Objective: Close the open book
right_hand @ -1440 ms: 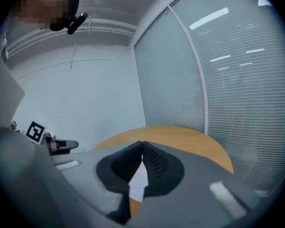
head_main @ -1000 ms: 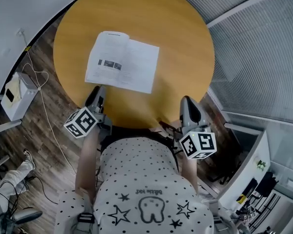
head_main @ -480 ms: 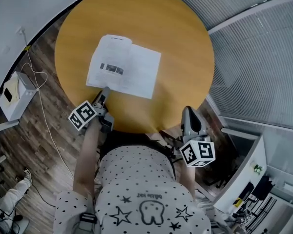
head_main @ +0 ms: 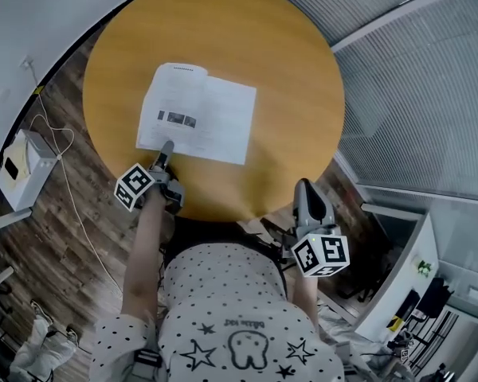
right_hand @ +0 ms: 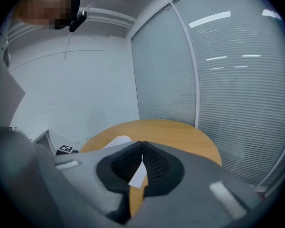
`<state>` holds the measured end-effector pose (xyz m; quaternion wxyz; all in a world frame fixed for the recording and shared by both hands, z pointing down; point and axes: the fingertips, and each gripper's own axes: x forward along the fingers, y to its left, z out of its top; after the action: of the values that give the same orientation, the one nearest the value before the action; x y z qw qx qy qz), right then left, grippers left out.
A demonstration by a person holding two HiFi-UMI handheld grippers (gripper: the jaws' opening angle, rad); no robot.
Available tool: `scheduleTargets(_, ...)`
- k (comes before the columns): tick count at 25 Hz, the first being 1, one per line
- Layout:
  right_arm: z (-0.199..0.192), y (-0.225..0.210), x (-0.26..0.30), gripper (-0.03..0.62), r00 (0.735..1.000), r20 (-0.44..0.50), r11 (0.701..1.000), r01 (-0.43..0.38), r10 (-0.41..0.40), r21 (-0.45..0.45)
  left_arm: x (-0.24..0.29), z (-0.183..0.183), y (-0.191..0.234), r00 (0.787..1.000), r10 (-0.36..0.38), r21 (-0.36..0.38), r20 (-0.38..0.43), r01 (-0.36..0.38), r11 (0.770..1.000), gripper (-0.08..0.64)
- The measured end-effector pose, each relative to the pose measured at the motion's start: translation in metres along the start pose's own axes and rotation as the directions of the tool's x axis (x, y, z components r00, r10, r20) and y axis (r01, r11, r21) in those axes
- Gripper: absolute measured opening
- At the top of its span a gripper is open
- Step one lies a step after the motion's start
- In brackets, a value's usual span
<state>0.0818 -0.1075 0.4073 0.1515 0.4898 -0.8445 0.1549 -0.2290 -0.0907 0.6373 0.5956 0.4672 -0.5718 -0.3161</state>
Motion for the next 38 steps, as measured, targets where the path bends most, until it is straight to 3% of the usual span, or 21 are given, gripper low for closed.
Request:
scheduleTargets(3,-0.002,0.001,0.000,0.005,1.000,-0.005,1.000,0.005,-0.005,0.005,0.004,0.002,0.007,1.000,-0.004,-0.061,0.024,0.005,0.998,0.235)
scheduleTargets(10,-0.007,0.002,0.003,0.005,1.000,-0.023,1.000,-0.006,0.006,-0.003,0.006,0.022,0.017,0.995,-0.036,-0.125,0.098,0.048,0.991,0.233)
scheduleTargets(16,-0.005,0.005,0.007,0.005,0.999,-0.026,1.000,-0.027,0.026,-0.007,0.000,0.035,0.013,0.991,-0.054,-0.065,0.123,0.062,0.996,0.231)
scheduleTargets(20,-0.004,0.002,0.005,0.005,0.999,-0.025,1.000,-0.024,0.024,-0.006,-0.006,0.039,0.015,0.987,-0.054,-0.038,0.151,0.061,0.997,0.113)
scheduleTargets(25,-0.007,-0.004,0.004,0.005,0.999,-0.032,1.000,-0.010,0.010,-0.002,-0.011,0.041,0.004,0.977,-0.105,-0.009,0.183,0.109,0.994,0.069)
scheduleTargets(32,-0.009,-0.002,0.005,0.005,0.999,-0.039,1.000,-0.012,0.012,-0.002,-0.017,0.031,-0.042,0.971,-0.188,0.134,0.145,0.169,0.976,0.040)
scheduleTargets(35,-0.007,-0.004,0.004,0.005,0.999,-0.035,1.000,-0.012,0.012,-0.006,-0.017,0.020,-0.059,0.972,-0.196,0.210,0.129,0.167,0.963,0.037)
scheduleTargets(38,-0.007,-0.006,0.001,0.005,0.999,-0.034,1.000,-0.006,0.006,-0.008,-0.018,0.015,-0.063,0.973,-0.190,0.235,0.128,0.156,0.959,0.037)
